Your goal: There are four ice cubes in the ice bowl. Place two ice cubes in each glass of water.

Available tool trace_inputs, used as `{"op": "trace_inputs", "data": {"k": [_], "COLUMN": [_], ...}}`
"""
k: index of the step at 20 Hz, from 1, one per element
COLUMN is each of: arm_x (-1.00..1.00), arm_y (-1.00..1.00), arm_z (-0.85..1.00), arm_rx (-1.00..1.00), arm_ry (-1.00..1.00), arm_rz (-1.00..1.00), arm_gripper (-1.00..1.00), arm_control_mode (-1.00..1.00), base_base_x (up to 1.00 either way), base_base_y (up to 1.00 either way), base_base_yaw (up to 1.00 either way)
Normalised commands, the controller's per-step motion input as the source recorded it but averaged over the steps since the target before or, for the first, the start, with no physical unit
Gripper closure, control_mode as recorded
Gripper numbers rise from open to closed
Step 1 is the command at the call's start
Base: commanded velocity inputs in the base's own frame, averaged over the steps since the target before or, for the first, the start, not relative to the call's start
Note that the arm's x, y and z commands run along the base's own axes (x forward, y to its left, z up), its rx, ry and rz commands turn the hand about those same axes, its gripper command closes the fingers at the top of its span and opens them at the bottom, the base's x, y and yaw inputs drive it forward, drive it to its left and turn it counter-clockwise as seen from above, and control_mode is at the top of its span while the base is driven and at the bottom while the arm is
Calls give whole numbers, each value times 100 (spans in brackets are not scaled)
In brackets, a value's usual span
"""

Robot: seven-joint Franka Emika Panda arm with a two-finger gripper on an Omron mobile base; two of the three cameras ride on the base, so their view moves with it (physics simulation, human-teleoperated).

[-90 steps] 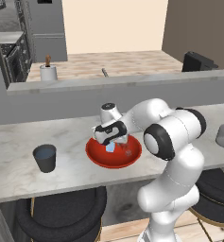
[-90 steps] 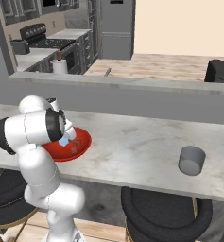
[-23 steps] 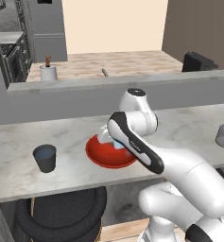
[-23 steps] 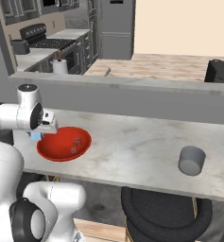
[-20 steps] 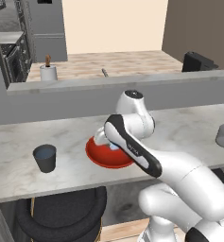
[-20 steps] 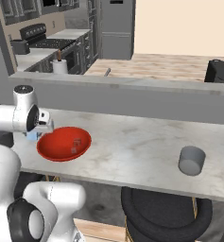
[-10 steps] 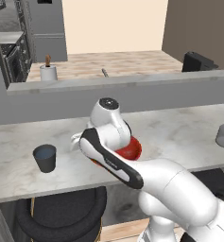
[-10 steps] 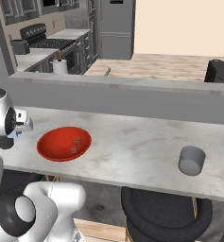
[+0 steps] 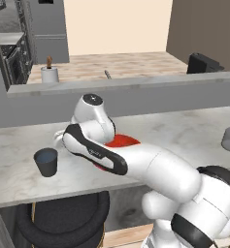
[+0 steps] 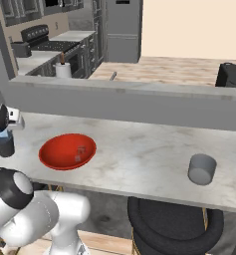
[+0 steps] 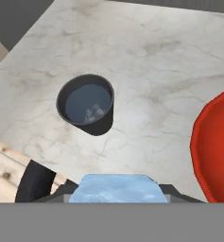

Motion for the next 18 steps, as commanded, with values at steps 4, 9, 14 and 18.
{"op": "trace_inputs", "data": {"k": [4, 9, 14, 18], "arm_x": [49, 45, 14, 0], "arm_y": [54, 25, 3, 1], "arm_z": [4, -2, -3, -15], "arm_rx": [0, 0, 1, 0], "arm_ry": [1, 7, 6, 4], "arm_rz": [4, 2, 1, 0], "arm_gripper": [100, 100, 100, 100], "arm_control_mode": [-100, -100, -100, -100], "base_base_x": [0, 0, 0, 0], "base_base_y": [0, 0, 0, 0], "base_base_yaw": [0, 0, 0, 0]}}
